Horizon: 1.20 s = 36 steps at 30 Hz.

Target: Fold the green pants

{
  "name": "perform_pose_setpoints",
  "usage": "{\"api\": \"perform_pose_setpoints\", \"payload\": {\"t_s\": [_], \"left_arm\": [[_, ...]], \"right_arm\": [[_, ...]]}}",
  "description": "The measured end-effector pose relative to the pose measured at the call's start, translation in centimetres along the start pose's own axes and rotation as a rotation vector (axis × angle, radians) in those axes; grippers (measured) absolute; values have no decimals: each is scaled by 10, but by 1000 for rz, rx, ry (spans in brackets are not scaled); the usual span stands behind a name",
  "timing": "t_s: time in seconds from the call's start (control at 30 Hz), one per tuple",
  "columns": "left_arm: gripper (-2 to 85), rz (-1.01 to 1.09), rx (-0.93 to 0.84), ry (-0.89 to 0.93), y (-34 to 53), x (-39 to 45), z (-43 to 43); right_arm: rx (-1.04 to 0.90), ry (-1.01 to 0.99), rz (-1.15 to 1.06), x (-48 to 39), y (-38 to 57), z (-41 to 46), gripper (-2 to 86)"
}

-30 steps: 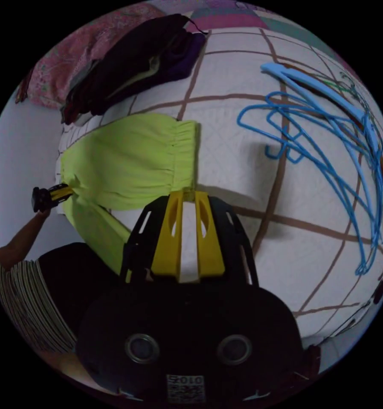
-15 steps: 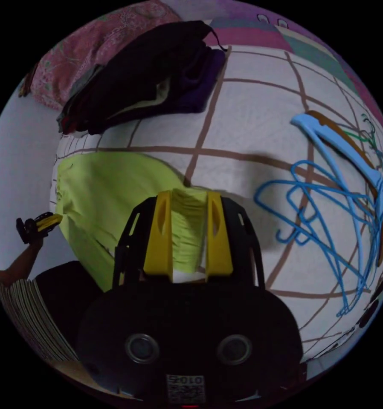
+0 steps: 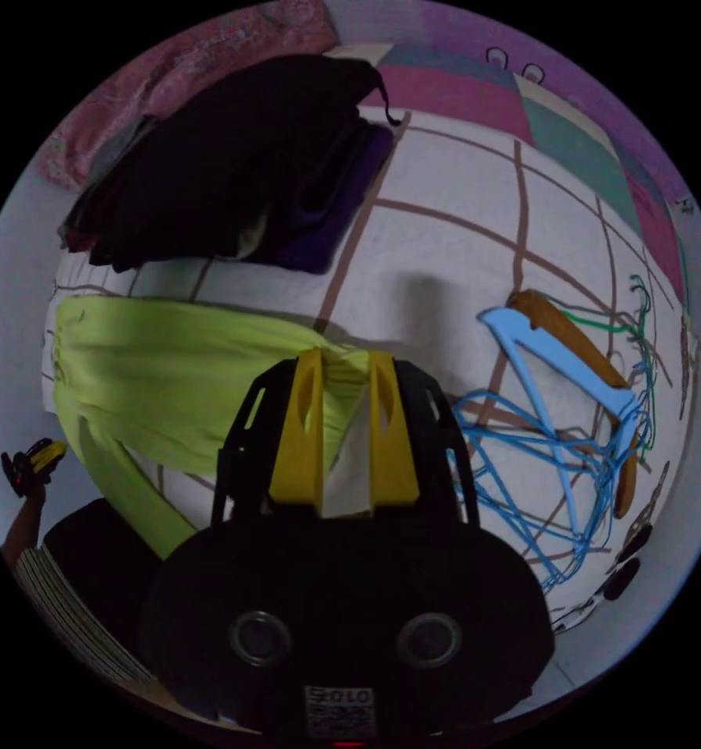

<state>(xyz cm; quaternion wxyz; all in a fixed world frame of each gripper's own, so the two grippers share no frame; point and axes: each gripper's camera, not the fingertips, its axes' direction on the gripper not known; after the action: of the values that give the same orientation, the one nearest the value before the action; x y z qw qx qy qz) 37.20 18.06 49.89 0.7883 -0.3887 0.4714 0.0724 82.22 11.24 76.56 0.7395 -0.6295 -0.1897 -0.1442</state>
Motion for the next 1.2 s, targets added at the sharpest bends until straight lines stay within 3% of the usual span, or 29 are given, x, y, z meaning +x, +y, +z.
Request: {"api": "perform_pose_setpoints", "payload": {"t_s": [0.17, 0.33, 0.47, 0.8, 1.07, 1.2], "left_arm": [[-4, -29, -26, -25, 10, 1, -15], [-4, -132, -90, -31, 39, -8, -11], [-4, -248, -102, -46, 70, -28, -17], [-4, -326, -57, -4, 110, -65, -21], [-4, -265, -77, 84, 139, -74, -12], [-4, -235, -79, 122, 144, -81, -23]], "right_arm": [[74, 72, 11, -18, 1, 19, 85], [309, 51, 98, -28, 60, 6, 82], [407, 0, -13, -74, 120, 20, 78], [198, -129, -452, -264, 214, 140, 85], [-44, -106, -419, -298, 218, 234, 79], [-45, -184, -308, -288, 210, 264, 73]]}}
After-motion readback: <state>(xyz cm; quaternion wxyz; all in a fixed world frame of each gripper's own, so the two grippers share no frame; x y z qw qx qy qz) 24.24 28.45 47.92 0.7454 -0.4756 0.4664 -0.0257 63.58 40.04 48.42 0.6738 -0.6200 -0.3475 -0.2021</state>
